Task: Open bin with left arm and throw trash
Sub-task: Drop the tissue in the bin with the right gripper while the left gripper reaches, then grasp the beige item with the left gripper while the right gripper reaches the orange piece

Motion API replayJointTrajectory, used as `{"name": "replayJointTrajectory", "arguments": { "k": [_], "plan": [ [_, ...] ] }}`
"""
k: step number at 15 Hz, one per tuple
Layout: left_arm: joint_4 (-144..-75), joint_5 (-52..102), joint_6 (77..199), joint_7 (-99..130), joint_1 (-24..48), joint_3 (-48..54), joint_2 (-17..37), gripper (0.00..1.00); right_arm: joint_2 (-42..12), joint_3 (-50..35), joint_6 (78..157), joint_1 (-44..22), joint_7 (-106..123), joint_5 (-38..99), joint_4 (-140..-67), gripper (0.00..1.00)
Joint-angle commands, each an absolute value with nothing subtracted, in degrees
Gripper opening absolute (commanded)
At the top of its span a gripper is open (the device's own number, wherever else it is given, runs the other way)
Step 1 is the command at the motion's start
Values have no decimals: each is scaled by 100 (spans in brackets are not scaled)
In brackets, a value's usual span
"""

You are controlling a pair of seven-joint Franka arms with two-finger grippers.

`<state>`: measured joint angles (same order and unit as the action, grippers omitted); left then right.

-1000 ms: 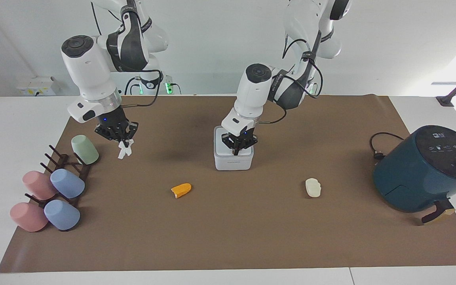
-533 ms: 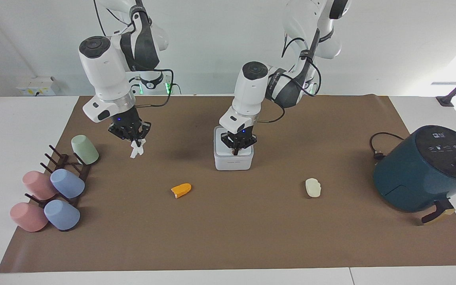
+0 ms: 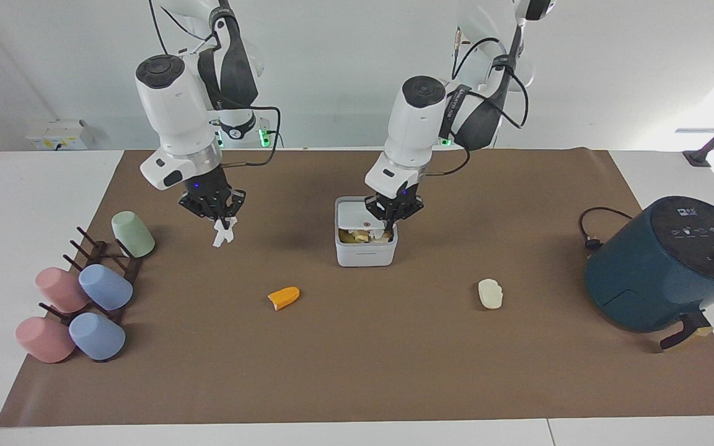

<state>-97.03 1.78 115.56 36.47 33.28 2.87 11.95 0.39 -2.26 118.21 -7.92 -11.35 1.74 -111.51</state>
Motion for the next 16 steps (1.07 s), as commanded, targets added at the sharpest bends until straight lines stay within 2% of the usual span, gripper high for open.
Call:
{"name": "replayJointTrajectory", "arguments": {
  "k": [1,4,5,6,7,9,11,12,16],
  "plan": [
    [-9721,316,11163,3219,3025,264,897,0,0,-237,12092,-1115,-1370,771,-11162,0],
    [-10150,334,11223,2079,2332,255,765,0,-245,-237,12672,-1747,-1738,1107,-11136,0],
    [-10299,334,11267,1657,2112,255,747,3,-377,-237,12883,-1984,-1993,1194,-11075,0],
    [-10449,334,11424,1357,1944,255,756,34,-517,-237,13050,-2213,-2274,1248,-10987,0],
    [-10650,334,11722,1206,1881,246,799,58,-649,-237,13165,-2406,-2590,1265,-10891,0],
    [-11317,334,12695,960,1654,246,835,70,-956,-237,13437,-2758,-3153,1292,-10662,0],
    [-11557,334,13261,730,1451,237,1001,94,-1072,-246,13640,-2909,-3296,1292,-10661,0],
    [-11505,325,13393,660,1354,237,1193,100,-1177,-272,13693,-2944,-3313,1292,-10644,0],
    [-11217,185,13948,124,1072,229,1800,100,-1433,-325,14045,-3313,-3453,1538,-10696,0]
  ]
}}
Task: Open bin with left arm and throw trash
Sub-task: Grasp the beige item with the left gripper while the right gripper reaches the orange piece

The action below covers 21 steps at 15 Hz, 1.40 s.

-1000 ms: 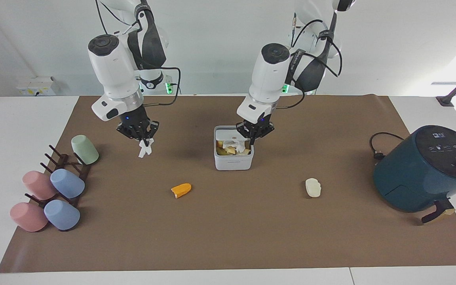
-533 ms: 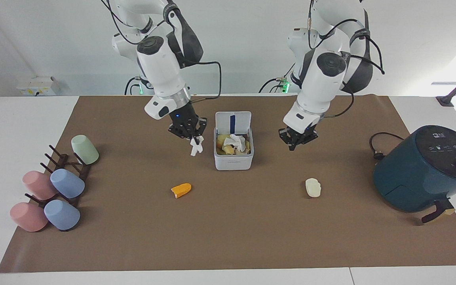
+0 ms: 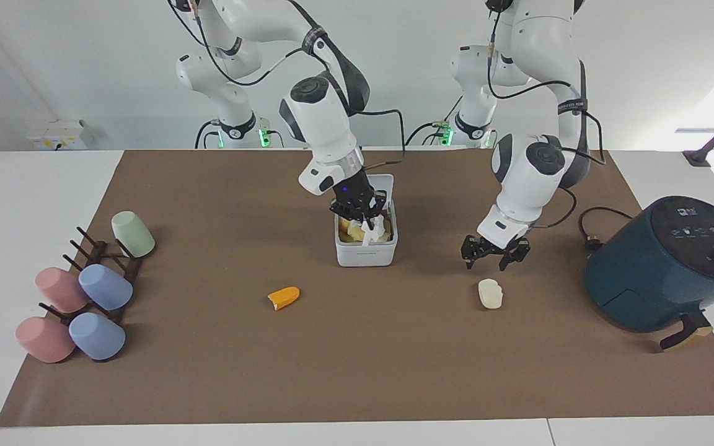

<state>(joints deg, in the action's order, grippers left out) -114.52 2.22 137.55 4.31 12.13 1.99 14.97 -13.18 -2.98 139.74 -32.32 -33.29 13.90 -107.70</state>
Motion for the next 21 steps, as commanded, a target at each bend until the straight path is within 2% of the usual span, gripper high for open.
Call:
{"name": "replayJointTrajectory", "arguments": {
  "k": [1,5,6,7,8,9,10,13,19,20,21],
  "plan": [
    [-11093,-7,13948,97,1081,229,1941,100,-1441,-334,14045,-3340,-3550,1538,-10714,0],
    [-10916,-202,13992,105,1116,237,2180,100,-1336,-325,13852,-3498,-3744,1538,-10925,0],
    [-10916,-202,13992,123,1134,237,2197,100,-1336,-325,13765,-3489,-3744,1538,-10899,6],
    [-10916,-202,14018,140,1151,237,2215,100,-1336,-325,13738,-3489,-3735,1529,-10872,57],
    [-10925,-202,14062,149,1151,237,2241,100,-1327,-316,13720,-3481,-3735,1521,-10863,94],
    [-10916,-202,14097,149,1151,237,2276,100,-1301,-308,13624,-3437,-3718,1486,-10846,99],
    [-10907,-193,14150,149,1143,237,2294,100,-1240,-290,13388,-3384,-3666,1442,-10776,100],
    [-10636,-185,14151,149,1125,237,2478,100,-1038,-272,12903,-3077,-3490,1302,-10661,100],
    [-10459,-220,14177,167,1134,229,2654,100,-739,-272,12683,-2515,-3384,660,-10670,100],
    [-10468,-228,14168,167,1134,229,2654,90,-669,-272,12596,-2366,-3279,581,-10696,100],
    [-10468,-229,14142,158,1142,229,2654,76,-616,-272,12456,-2225,-3087,484,-10696,100]
  ]
}}
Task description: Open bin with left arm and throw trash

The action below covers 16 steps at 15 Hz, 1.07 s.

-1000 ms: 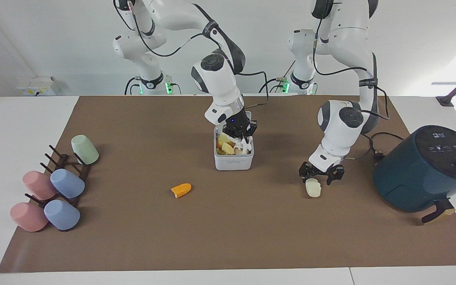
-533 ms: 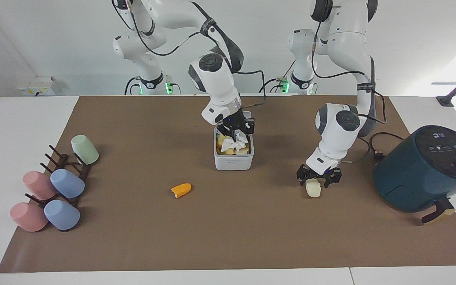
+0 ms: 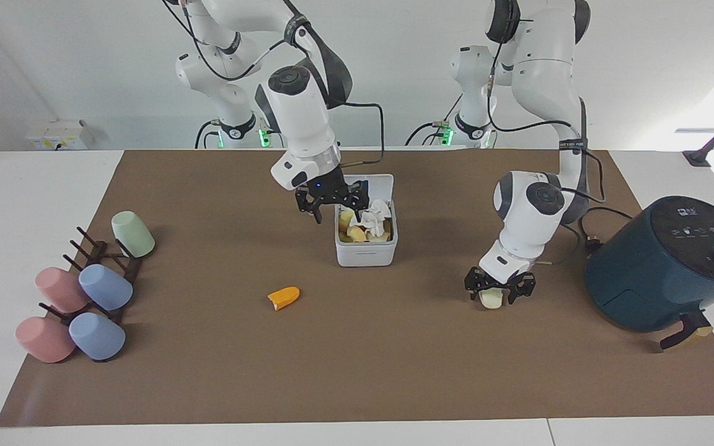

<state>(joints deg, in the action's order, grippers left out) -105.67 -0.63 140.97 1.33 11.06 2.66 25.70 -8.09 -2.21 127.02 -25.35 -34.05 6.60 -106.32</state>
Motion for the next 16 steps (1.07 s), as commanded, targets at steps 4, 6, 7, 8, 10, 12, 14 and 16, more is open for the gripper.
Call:
{"name": "replayJointTrajectory", "arguments": {
  "k": [4,6,7,8,10,12,14,16],
  "plan": [
    [-10433,-220,13949,149,1134,237,2646,17,-492,-264,12121,-1584,-2322,343,-10696,100],
    [-10249,-185,13686,158,1116,237,2654,0,-457,-272,11972,-1250,-1910,238,-10679,100],
    [-10187,-158,13606,167,1108,237,2654,0,-457,-272,11892,-1135,-1707,203,-10661,100],
    [-10100,-150,13536,176,1099,246,2654,0,-466,-272,11874,-1021,-1592,193,-10652,100],
    [-9776,112,13081,193,1116,246,2628,0,-501,-281,11918,-976,-1599,193,-10661,100],
    [-9083,377,12134,490,1151,272,2593,0,-571,-272,11953,-967,-1739,193,-10661,100],
    [-8650,518,11350,1139,1273,447,2427,0,-746,-264,12084,-923,-2300,80,-10644,100],
    [-8622,650,11206,1999,1414,763,2119,0,-931,-264,12304,-888,-2731,-52,-10600,100]
  ]
}}
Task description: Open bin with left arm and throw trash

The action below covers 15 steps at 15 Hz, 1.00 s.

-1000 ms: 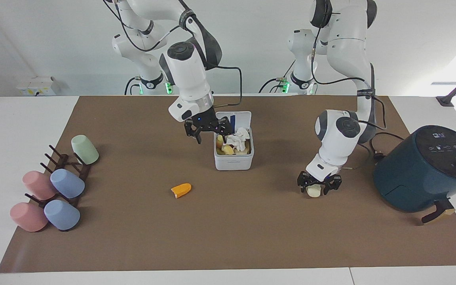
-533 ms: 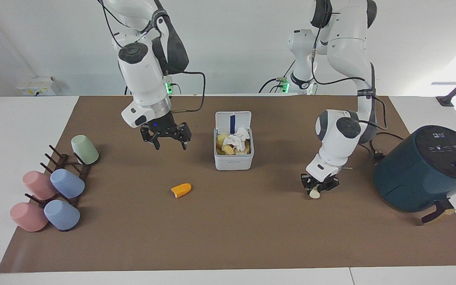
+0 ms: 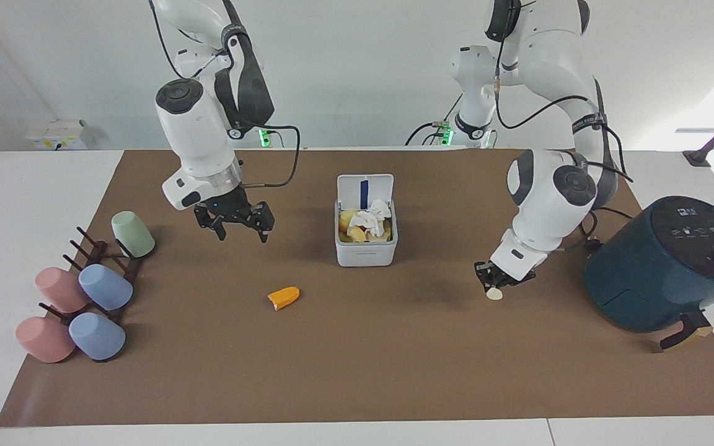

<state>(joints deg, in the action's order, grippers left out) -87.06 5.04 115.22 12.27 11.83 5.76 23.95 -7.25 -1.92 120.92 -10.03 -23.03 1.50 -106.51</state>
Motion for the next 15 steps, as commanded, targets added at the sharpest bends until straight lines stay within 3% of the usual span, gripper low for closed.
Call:
{"name": "replayJointTrajectory", "arguments": {
  "k": [1,5,9,15],
  "plan": [
    [-8622,642,11241,2378,1624,852,2066,0,-1001,-272,12444,-879,-2951,-53,-10600,100],
    [-8937,615,11487,2944,2380,861,1908,0,-1589,-272,12577,-949,-4066,-53,-10232,100],
    [-9771,607,12145,3085,2855,853,1670,0,-2424,-299,12603,-1045,-5122,9,-9502,100],
    [-10230,589,12384,3094,3313,853,1731,0,-2918,-299,13288,-1169,-5853,0,-9614,97]
  ]
}}
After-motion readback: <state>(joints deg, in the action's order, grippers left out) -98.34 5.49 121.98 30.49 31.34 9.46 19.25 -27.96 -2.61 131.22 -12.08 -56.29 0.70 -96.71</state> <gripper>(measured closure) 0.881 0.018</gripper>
